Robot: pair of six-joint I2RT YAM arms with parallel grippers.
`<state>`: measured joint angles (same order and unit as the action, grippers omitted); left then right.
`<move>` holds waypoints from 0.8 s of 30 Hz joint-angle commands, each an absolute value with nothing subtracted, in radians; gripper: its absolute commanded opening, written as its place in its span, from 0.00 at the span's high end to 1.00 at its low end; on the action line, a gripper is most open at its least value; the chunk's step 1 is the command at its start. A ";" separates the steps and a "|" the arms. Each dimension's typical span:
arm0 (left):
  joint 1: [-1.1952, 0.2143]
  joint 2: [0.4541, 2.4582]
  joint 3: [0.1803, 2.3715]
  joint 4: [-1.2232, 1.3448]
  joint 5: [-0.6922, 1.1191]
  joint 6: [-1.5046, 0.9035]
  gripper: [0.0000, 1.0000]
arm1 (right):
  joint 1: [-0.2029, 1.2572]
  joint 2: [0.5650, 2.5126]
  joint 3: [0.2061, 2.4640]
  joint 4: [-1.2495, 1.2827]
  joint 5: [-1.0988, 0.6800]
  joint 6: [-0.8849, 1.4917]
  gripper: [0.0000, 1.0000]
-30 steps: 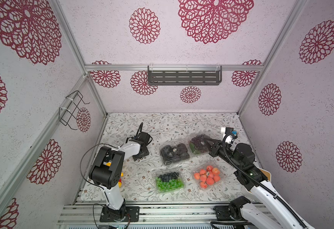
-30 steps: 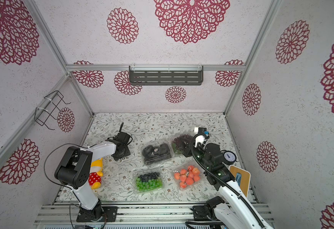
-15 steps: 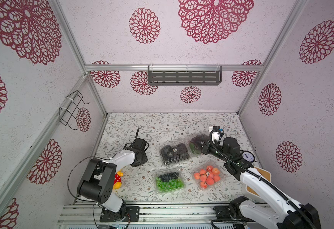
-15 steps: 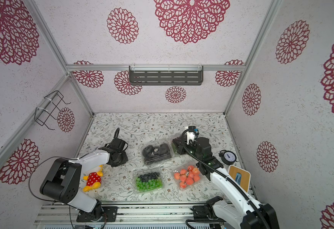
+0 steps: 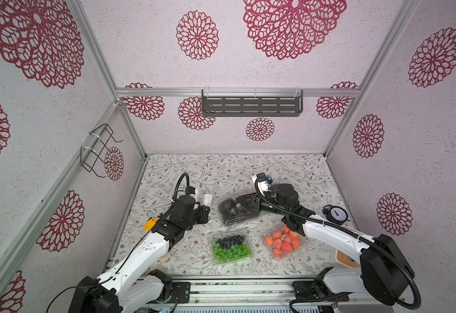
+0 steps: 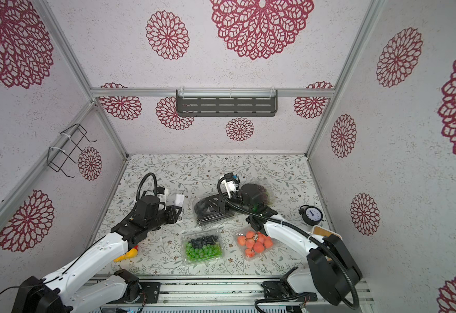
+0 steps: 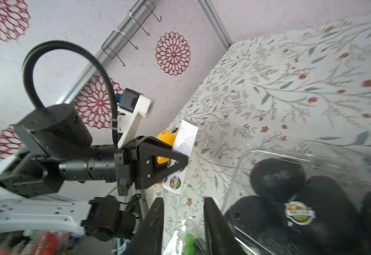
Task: Label fruit boxes
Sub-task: Pick up the label sticker from the center of the board.
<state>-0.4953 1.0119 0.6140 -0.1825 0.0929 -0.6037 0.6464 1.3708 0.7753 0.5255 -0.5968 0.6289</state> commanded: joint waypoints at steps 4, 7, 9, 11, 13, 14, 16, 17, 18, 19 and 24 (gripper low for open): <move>-0.557 0.924 0.555 -0.007 0.228 -0.510 0.76 | 0.676 1.409 0.812 0.723 -0.693 0.620 0.57; -0.563 0.895 0.526 0.061 0.312 -0.518 0.76 | 0.689 1.439 0.816 0.768 -0.728 0.626 0.57; -0.566 0.893 0.517 0.099 0.355 -0.531 0.76 | 0.698 1.472 0.820 0.842 -0.773 0.660 0.57; -0.576 0.894 0.519 0.101 0.348 -0.527 0.76 | 0.699 1.511 0.828 0.918 -0.811 0.713 0.57; -0.582 0.890 0.517 0.095 0.334 -0.519 0.76 | 0.700 1.526 0.838 0.933 -0.828 0.715 0.57; -0.582 0.887 0.515 0.096 0.338 -0.519 0.76 | 0.701 1.526 0.839 0.927 -0.822 0.709 0.57; -0.583 0.881 0.515 0.087 0.334 -0.518 0.77 | 0.706 1.529 0.845 0.900 -0.815 0.681 0.58; -0.583 0.879 0.518 0.079 0.329 -0.518 0.77 | 0.708 1.534 0.848 0.889 -0.816 0.674 0.59; -0.583 0.877 0.520 0.070 0.320 -0.513 0.77 | 0.710 1.540 0.852 0.888 -0.821 0.671 0.60; -0.583 0.876 0.519 0.072 0.316 -0.513 0.77 | 0.712 1.548 0.852 0.902 -0.831 0.680 0.63; -0.584 0.889 0.520 0.083 0.332 -0.518 0.76 | 0.713 1.571 0.838 1.045 -0.902 0.757 0.70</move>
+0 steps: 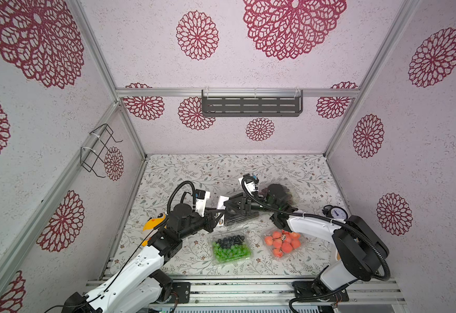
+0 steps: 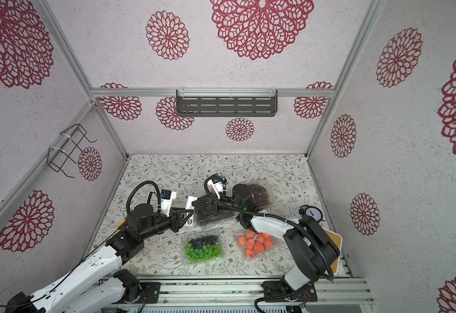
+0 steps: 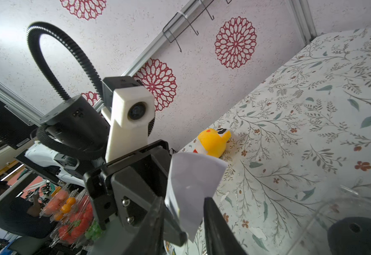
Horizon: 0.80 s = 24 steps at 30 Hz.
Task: Label fruit boxes
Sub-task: Pick up the label sticker from the center of the board.
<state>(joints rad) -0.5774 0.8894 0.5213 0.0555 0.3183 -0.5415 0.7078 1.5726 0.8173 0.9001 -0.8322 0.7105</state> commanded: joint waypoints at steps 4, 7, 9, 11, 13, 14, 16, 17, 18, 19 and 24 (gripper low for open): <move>-0.587 0.890 0.520 0.092 0.343 -0.522 0.76 | 0.716 1.571 0.842 1.022 -0.902 0.753 0.69; -0.590 0.886 0.519 0.094 0.354 -0.523 0.75 | 0.718 1.577 0.865 0.950 -0.888 0.717 0.93; -0.591 0.874 0.510 0.109 0.382 -0.523 0.73 | 0.718 1.571 0.873 0.918 -0.887 0.702 1.00; -0.591 0.863 0.500 0.125 0.389 -0.524 0.72 | 0.719 1.558 0.870 0.905 -0.893 0.695 1.00; -0.591 0.859 0.505 0.115 0.392 -0.523 0.67 | 0.718 1.534 0.860 0.897 -0.900 0.683 1.00; -0.591 0.854 0.508 0.103 0.396 -0.512 0.58 | 0.717 1.515 0.859 0.865 -0.903 0.667 1.00; -0.589 0.837 0.497 0.113 0.406 -0.487 0.40 | 0.715 1.456 0.858 0.761 -0.896 0.586 1.00; -0.588 0.818 0.483 0.130 0.415 -0.479 0.30 | 0.715 1.421 0.860 0.683 -0.888 0.526 1.00; -0.588 0.799 0.471 0.150 0.412 -0.482 0.17 | 0.715 1.387 0.862 0.622 -0.879 0.473 1.00; -0.588 0.775 0.458 0.172 0.423 -0.489 0.09 | 0.713 1.348 0.861 0.562 -0.872 0.428 1.00; -0.586 0.686 0.442 0.269 0.558 -0.492 0.01 | 0.713 1.200 0.861 0.415 -0.906 0.314 1.00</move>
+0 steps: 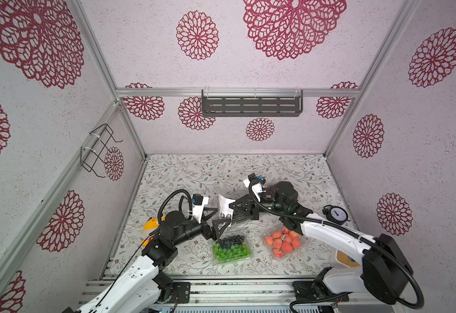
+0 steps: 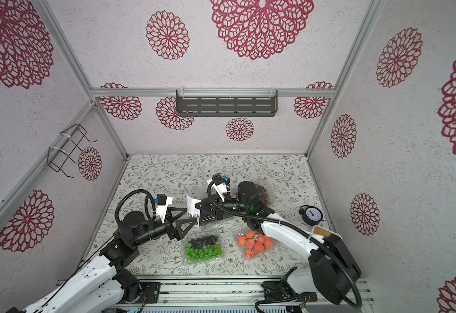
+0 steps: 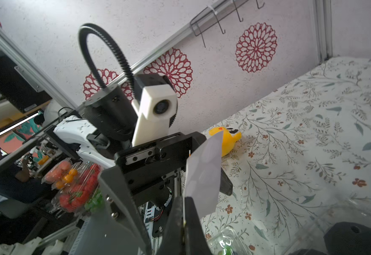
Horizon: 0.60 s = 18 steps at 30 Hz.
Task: Label fruit boxes
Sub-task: Pick up the label sticker from the center of the board.
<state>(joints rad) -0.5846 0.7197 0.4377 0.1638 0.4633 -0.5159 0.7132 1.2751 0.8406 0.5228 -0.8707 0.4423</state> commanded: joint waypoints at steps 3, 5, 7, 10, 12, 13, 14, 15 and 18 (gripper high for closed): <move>-0.587 0.670 0.445 0.331 0.662 -0.463 0.02 | 0.713 1.134 0.854 0.376 -0.949 0.279 1.00; -0.586 0.661 0.444 0.371 0.699 -0.453 0.02 | 0.714 1.095 0.837 0.383 -0.989 0.261 1.00; -0.589 0.666 0.446 0.417 0.740 -0.452 0.01 | 0.713 1.071 0.827 0.404 -1.036 0.258 1.00; -0.595 0.699 0.461 0.464 0.776 -0.465 0.01 | 0.713 1.057 0.834 0.408 -1.066 0.261 1.00; -0.601 0.730 0.477 0.494 0.822 -0.469 0.05 | 0.713 1.063 0.836 0.433 -1.093 0.277 1.00; -0.604 0.744 0.486 0.497 0.839 -0.469 0.08 | 0.713 1.068 0.838 0.441 -1.101 0.282 1.00; -0.606 0.756 0.498 0.493 0.856 -0.466 0.11 | 0.713 1.074 0.840 0.456 -1.113 0.289 1.00; -0.606 0.763 0.507 0.480 0.861 -0.461 0.16 | 0.713 1.078 0.843 0.462 -1.115 0.295 1.00; -0.607 0.772 0.515 0.447 0.864 -0.441 0.36 | 0.713 1.090 0.863 0.449 -1.117 0.294 1.00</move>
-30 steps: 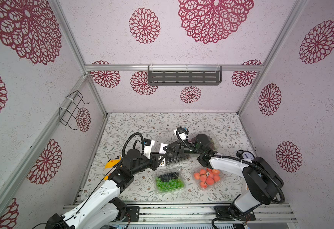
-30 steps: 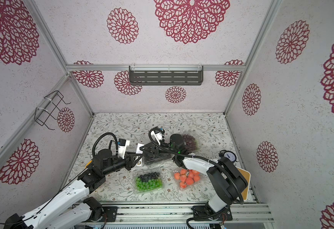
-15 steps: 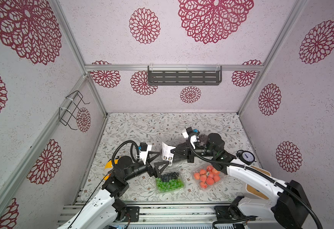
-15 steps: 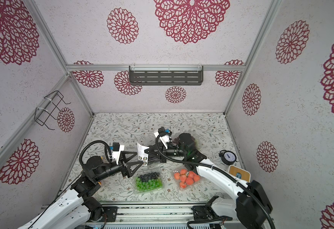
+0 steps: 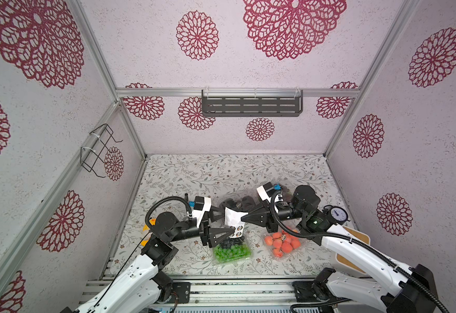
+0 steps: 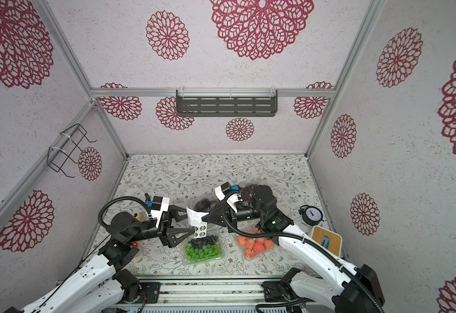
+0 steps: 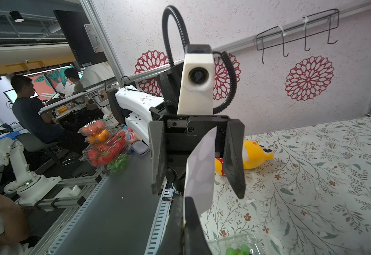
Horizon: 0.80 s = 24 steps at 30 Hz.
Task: Label fruit boxes
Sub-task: Pick up the label sticker from the center of the board.
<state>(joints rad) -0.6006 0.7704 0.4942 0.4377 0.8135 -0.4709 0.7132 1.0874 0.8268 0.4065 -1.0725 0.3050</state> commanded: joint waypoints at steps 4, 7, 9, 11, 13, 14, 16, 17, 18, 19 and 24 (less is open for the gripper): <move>-0.607 0.766 0.502 0.425 0.852 -0.439 0.60 | 0.704 1.088 0.874 0.403 -1.075 0.270 1.00; -0.607 0.759 0.497 0.392 0.828 -0.430 0.73 | 0.701 1.095 0.882 0.384 -1.051 0.263 1.00; -0.607 0.757 0.498 0.375 0.818 -0.426 0.85 | 0.701 1.104 0.887 0.374 -1.040 0.261 1.00; -0.607 0.755 0.502 0.365 0.814 -0.428 0.98 | 0.701 1.108 0.887 0.380 -1.024 0.269 1.00; -0.607 0.752 0.506 0.358 0.801 -0.429 1.00 | 0.701 1.113 0.880 0.401 -1.022 0.284 1.00; -0.607 0.750 0.509 0.353 0.805 -0.427 1.00 | 0.701 1.111 0.868 0.423 -1.019 0.296 1.00; -0.607 0.746 0.508 0.359 0.803 -0.428 1.00 | 0.701 1.104 0.850 0.430 -1.020 0.297 0.85; -0.607 0.742 0.508 0.364 0.794 -0.432 1.00 | 0.701 1.103 0.840 0.427 -1.022 0.294 0.70; -0.607 0.742 0.508 0.370 0.798 -0.437 1.00 | 0.701 1.099 0.831 0.424 -1.019 0.293 0.63; -0.607 0.746 0.507 0.386 0.817 -0.445 1.00 | 0.702 1.096 0.820 0.436 -1.016 0.296 0.60; -0.609 0.771 0.516 0.457 0.867 -0.489 1.00 | 0.709 1.099 0.726 0.615 -1.063 0.362 0.57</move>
